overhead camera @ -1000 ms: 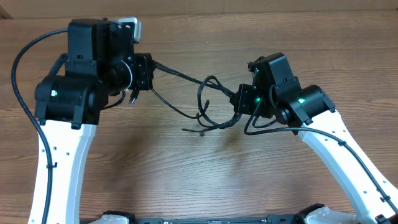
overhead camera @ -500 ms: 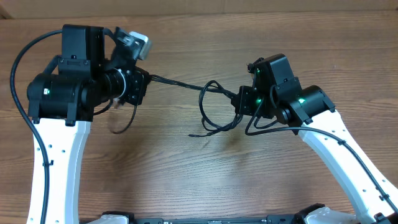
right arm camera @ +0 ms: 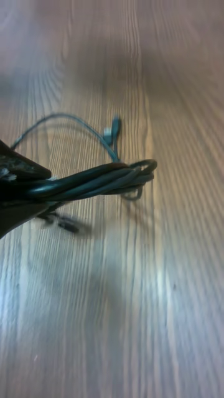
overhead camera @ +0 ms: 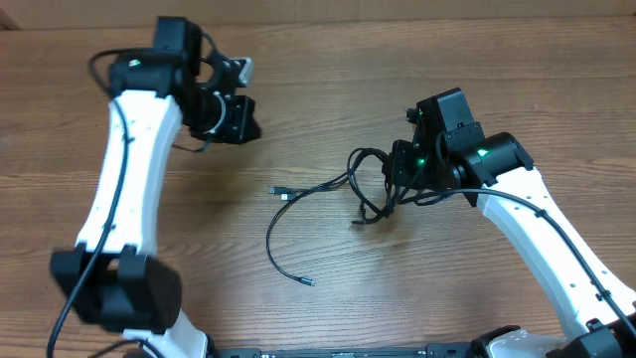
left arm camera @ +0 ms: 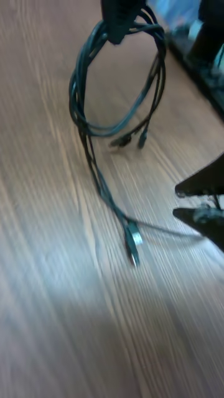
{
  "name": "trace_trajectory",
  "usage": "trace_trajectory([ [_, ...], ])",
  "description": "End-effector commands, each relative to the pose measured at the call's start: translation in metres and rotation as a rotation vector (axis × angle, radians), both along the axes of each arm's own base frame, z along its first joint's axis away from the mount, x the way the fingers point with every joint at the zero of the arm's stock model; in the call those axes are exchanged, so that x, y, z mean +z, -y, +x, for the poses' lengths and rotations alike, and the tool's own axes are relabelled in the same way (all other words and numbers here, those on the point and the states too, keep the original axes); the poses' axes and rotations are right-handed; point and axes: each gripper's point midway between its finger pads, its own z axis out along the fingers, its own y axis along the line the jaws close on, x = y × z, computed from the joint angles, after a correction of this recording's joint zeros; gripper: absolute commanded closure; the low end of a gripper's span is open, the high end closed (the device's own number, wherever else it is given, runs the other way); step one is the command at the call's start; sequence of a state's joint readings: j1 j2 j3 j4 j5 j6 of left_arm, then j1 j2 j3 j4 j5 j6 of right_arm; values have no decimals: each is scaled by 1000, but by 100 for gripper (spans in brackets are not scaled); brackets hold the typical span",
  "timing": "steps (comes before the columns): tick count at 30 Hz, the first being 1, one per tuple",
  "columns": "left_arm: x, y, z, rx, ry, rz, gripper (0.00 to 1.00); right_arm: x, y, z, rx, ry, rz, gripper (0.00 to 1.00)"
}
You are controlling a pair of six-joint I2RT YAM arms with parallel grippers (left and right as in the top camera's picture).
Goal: Untangle cables
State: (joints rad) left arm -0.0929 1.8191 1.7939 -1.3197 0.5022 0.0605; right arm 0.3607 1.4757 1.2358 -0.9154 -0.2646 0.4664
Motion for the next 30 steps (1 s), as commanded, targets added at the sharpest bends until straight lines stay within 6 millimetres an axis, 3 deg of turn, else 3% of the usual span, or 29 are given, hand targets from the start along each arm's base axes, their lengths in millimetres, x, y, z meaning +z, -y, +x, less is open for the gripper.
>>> trace_trajectory([
  [1, -14, 34, 1, -14, -100, -111, 91, 16, -23, -2, 67, 20, 123, 96],
  [3, -27, 47, 2, -39, -147, -157, 91, 24, -33, 0, 99, 37, 184, 96],
  [7, -34, 76, -1, -166, -166, -303, 85, 35, -43, 5, 91, 49, 259, 96],
  [10, -36, 72, 0, -178, -140, -271, 82, 40, -46, 11, 38, 41, 296, 96],
  [15, 5, 52, 5, -112, -2, -216, 77, 56, -56, 21, 8, 65, 386, 96],
  [18, 11, 32, -3, 40, -34, -70, 71, 67, -62, 28, 5, 91, 436, 96],
  [19, 8, 28, -13, 82, -74, -15, 69, 74, -66, 29, 23, 108, 465, 96],
  [23, -3, 51, -25, 77, -137, -43, 68, 79, -69, 31, 25, 116, 489, 96],
  [27, -31, 73, -29, 97, -181, -68, 67, 78, -69, 29, 30, 109, 491, 96],
  [30, -56, 73, -28, 178, -222, -61, 66, 80, -71, 27, 61, 118, 495, 96],
])
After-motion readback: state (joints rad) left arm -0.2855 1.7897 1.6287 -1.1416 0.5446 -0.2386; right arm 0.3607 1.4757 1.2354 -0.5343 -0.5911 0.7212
